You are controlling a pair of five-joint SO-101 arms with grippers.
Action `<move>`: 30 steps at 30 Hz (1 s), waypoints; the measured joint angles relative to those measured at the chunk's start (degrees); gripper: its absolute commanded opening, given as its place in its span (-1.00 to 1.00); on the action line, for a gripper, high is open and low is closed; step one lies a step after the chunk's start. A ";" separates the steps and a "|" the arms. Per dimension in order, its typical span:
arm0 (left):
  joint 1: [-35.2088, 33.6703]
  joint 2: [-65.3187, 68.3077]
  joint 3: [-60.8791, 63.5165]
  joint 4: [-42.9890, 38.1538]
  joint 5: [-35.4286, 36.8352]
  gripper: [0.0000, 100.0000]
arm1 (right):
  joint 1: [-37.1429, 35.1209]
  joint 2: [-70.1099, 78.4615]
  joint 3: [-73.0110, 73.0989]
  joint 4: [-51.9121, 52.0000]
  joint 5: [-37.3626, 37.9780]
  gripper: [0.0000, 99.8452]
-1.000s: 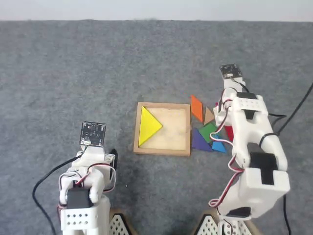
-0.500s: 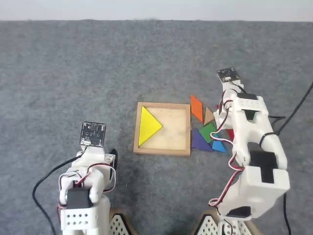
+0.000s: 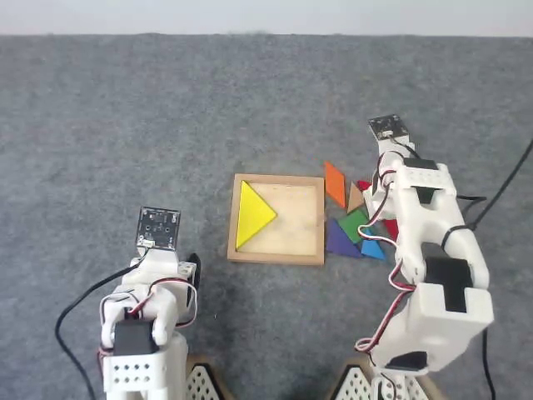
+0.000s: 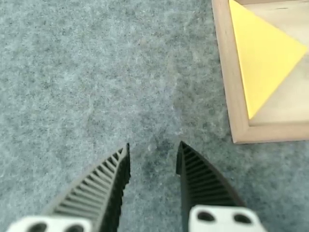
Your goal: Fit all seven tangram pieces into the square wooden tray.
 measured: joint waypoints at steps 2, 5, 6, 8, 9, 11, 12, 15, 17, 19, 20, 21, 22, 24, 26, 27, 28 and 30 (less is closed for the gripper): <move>0.00 0.00 0.00 0.00 0.00 -0.69 | 0.00 0.00 0.00 0.00 0.00 -0.67; 0.00 0.00 0.00 0.00 0.00 -0.69 | 0.00 -0.18 0.00 0.00 0.00 -0.66; 0.00 0.00 0.00 0.00 0.00 -0.69 | 0.00 -0.35 0.00 0.00 0.00 -0.66; 0.00 0.00 0.00 0.00 0.00 -0.69 | 0.00 -1.23 0.00 0.00 0.00 -0.66; 0.09 0.00 0.00 0.00 0.00 -0.69 | 0.00 -1.85 0.00 0.00 0.00 -0.66; 0.09 0.00 0.00 0.00 0.00 -0.69 | -0.09 -3.25 0.00 0.00 0.00 -0.66; 0.09 0.00 0.00 0.00 0.00 -0.69 | -0.09 -3.69 0.00 0.00 0.00 -0.66; 0.00 0.00 0.00 0.00 0.00 -0.69 | -0.09 -3.78 0.00 0.00 0.79 -0.66; 0.00 0.00 0.00 0.00 0.00 -0.69 | -0.09 -3.78 0.00 0.00 2.46 -0.66; 0.00 0.00 0.00 0.00 0.00 -0.69 | -0.09 -3.69 -1.05 0.00 3.34 -0.66; 0.00 0.00 0.00 0.00 0.00 -0.69 | -0.09 -3.69 -1.67 0.00 3.52 -0.66; 0.00 0.00 0.00 0.00 0.00 -0.69 | -0.09 -3.69 -2.29 0.00 3.69 -0.66; 0.00 0.00 0.00 0.00 0.00 -0.69 | -0.18 -3.25 -2.90 0.00 3.78 -0.65; 0.00 0.00 0.00 0.00 0.00 -0.69 | -0.44 -1.23 -4.48 0.00 4.48 -0.59; 0.00 0.00 0.00 0.00 0.00 -0.69 | -0.44 1.14 -5.80 0.00 6.59 -0.54; 0.00 0.00 0.00 0.00 0.00 -0.69 | -0.35 2.02 -6.24 0.00 7.56 -0.52; 0.00 0.00 0.00 0.00 0.00 -0.69 | -0.35 2.73 -6.59 0.00 8.18 -0.52; 0.00 0.00 0.00 0.00 0.00 -0.69 | -0.53 3.52 -7.12 0.00 8.79 -0.52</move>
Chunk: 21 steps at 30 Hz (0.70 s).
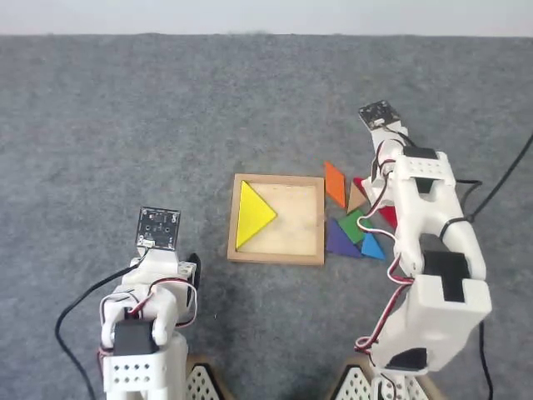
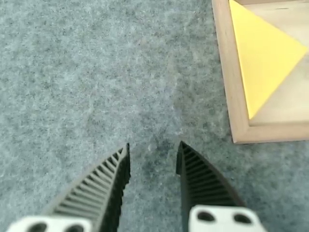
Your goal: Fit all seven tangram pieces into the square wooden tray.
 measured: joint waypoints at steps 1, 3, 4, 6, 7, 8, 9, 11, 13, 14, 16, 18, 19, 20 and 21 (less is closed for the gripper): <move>0.00 0.00 0.00 0.00 0.00 -0.69 | -0.09 0.35 -0.35 0.00 0.09 -0.52; 0.00 0.00 0.00 0.00 0.00 -0.69 | -0.09 0.70 -0.70 0.00 0.26 -0.52; 0.09 0.00 0.00 0.00 0.00 -0.69 | -0.09 0.88 -0.70 0.00 0.35 -0.52; 0.09 0.00 0.00 0.00 0.00 -0.69 | -0.09 0.88 -1.05 0.00 0.35 -0.52; 0.00 0.00 0.00 0.00 0.00 -0.69 | -0.09 1.14 -1.49 0.00 0.35 -0.52; 0.00 0.00 0.00 0.00 0.00 -0.69 | -0.09 1.49 -1.85 0.00 0.35 -0.52; 0.00 0.00 0.00 0.00 0.00 -0.69 | -0.09 1.58 -2.02 0.00 0.35 -0.52; 0.00 0.00 0.00 0.00 0.00 -0.69 | -0.09 1.58 -2.11 0.00 0.35 -0.52; 0.00 0.00 0.00 0.00 0.00 -0.69 | -0.09 1.58 -2.11 0.00 0.35 -0.52; 0.00 0.00 0.00 0.00 0.00 -0.69 | -0.09 1.67 -2.11 0.00 0.35 -0.52; 0.00 0.00 0.00 0.00 0.00 -0.69 | -0.09 2.20 -2.29 0.26 0.44 -0.52; 0.00 0.00 0.00 0.00 0.00 -0.69 | -0.09 2.73 -3.52 2.11 0.53 -0.52; 0.00 0.00 0.00 0.00 0.00 -0.69 | -0.09 3.08 -4.22 3.25 0.53 -0.52; 0.00 0.00 0.00 0.00 0.00 -0.69 | -0.09 3.34 -4.75 4.13 0.53 -0.52; 0.00 0.00 0.00 0.00 0.00 -0.69 | -0.09 3.60 -5.10 4.66 0.53 -0.52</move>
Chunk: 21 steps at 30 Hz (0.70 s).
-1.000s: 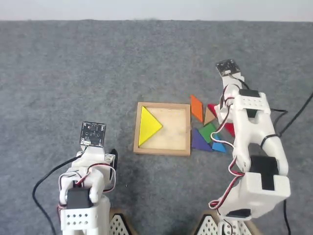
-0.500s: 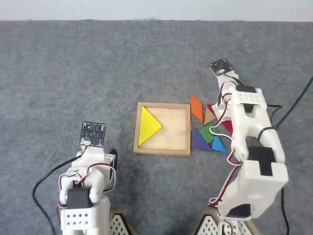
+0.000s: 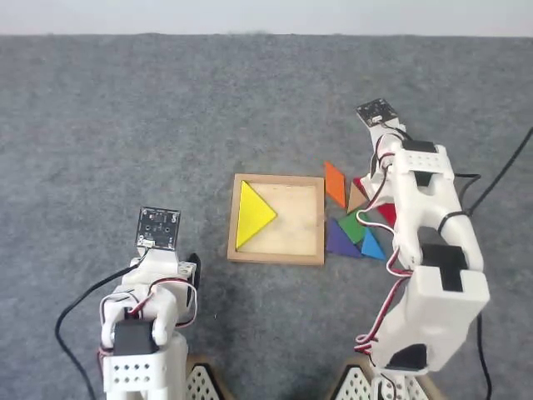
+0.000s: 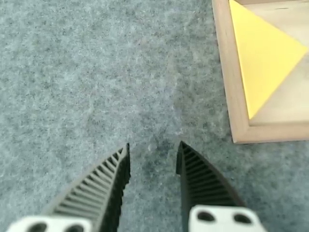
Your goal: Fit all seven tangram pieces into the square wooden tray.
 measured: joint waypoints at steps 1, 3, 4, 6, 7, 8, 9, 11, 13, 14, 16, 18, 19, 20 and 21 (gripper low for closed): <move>0.00 0.00 0.00 0.00 0.00 -0.69 | 0.00 0.09 -0.09 0.26 0.00 -0.52; 0.00 0.00 0.00 0.00 0.00 -0.69 | 0.00 0.09 -0.09 0.62 0.00 -0.52; 0.00 0.00 0.00 0.00 0.00 -0.69 | 0.00 0.09 -0.09 0.62 0.00 -0.52; 0.00 0.00 0.00 0.00 0.00 -0.69 | -0.09 0.09 -0.09 1.32 0.18 -0.52; 0.00 0.00 0.00 0.00 0.00 -0.69 | -0.26 0.09 0.00 1.58 0.88 -0.52; 0.00 0.00 0.00 0.00 0.00 -0.69 | -0.70 0.00 0.00 1.93 1.76 -0.52; 0.00 0.00 0.00 0.00 0.00 -0.69 | -1.05 0.00 0.00 2.29 2.29 -0.52; 0.00 0.00 0.00 0.00 0.00 -0.69 | -1.32 0.00 0.00 2.55 2.73 -0.52; 0.00 0.00 0.00 0.00 0.00 -0.69 | -1.32 0.00 0.26 2.55 2.81 -0.50; 0.00 0.00 0.00 0.00 0.00 -0.69 | -1.32 -0.44 0.88 2.55 2.99 -0.46; 0.00 0.00 0.00 0.00 0.00 -0.69 | -1.41 -1.14 1.85 2.55 3.08 -0.37; 0.00 0.00 0.00 0.00 0.00 -0.69 | -1.49 -1.41 2.37 2.55 3.08 -0.31; 0.00 0.00 0.00 0.00 0.00 -0.69 | -1.76 -1.58 2.55 2.55 3.08 -0.30; 0.00 0.00 0.00 0.00 0.00 -0.69 | -2.02 -1.58 2.73 2.64 3.08 -0.31; 0.00 0.00 0.00 0.00 0.00 -0.69 | -2.29 -1.49 3.52 2.64 3.08 -0.31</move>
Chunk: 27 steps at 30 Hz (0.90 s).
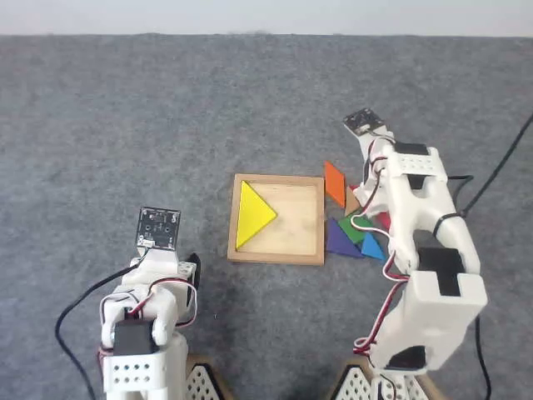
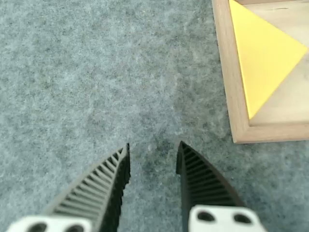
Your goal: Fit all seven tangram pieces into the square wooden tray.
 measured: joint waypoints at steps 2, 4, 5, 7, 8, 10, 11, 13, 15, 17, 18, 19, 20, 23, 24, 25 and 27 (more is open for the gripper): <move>0.00 0.00 0.00 0.00 0.00 -0.69 | 0.18 0.53 0.44 0.35 1.23 -0.31; 0.00 0.00 0.00 0.00 0.00 -0.69 | 0.53 0.53 0.62 0.35 2.20 -0.31; 0.00 0.00 0.00 0.00 0.00 -0.69 | 0.44 0.53 0.62 0.35 2.46 -0.31; 0.00 0.00 0.00 0.00 0.00 -0.69 | 0.26 0.53 0.62 0.35 2.64 -0.38; 0.00 0.00 0.00 0.00 0.00 -0.69 | 0.26 0.53 0.62 0.35 2.73 -0.44; 0.09 0.00 0.00 0.00 0.00 -0.69 | 0.35 0.53 0.62 0.35 2.81 -0.55; 0.09 0.00 0.00 0.00 0.00 -0.69 | 0.35 0.53 0.62 0.35 2.81 -0.58; 0.00 0.00 0.00 0.00 0.00 -0.69 | 0.35 0.53 0.62 0.35 2.81 -0.64; 0.00 0.00 0.00 0.00 0.00 -0.69 | 0.53 0.53 0.62 0.18 2.81 -0.64; 0.00 0.00 0.00 0.00 0.00 -0.69 | 0.53 0.44 0.62 0.00 2.81 -0.61; 0.00 0.00 0.00 0.00 0.00 -0.69 | 0.53 0.44 0.62 -0.09 2.81 -0.59; 0.00 0.00 0.00 0.00 0.00 -0.69 | 0.53 0.44 0.62 -0.18 2.81 -0.56; 0.00 0.00 0.00 0.00 0.00 -0.69 | 0.53 0.44 0.62 -0.53 2.99 -0.54; 0.00 0.00 0.00 0.00 0.00 -0.69 | 0.53 0.44 0.62 -0.88 3.08 -0.48; 0.00 0.00 0.00 0.00 0.00 -0.69 | 0.53 0.44 0.62 -0.88 3.08 -0.48; 0.00 0.00 0.00 0.00 0.00 -0.69 | 0.53 0.44 0.62 -0.88 3.08 -0.48; 0.00 0.00 0.00 0.00 0.00 -0.69 | 0.44 0.44 0.62 -1.14 3.16 -0.51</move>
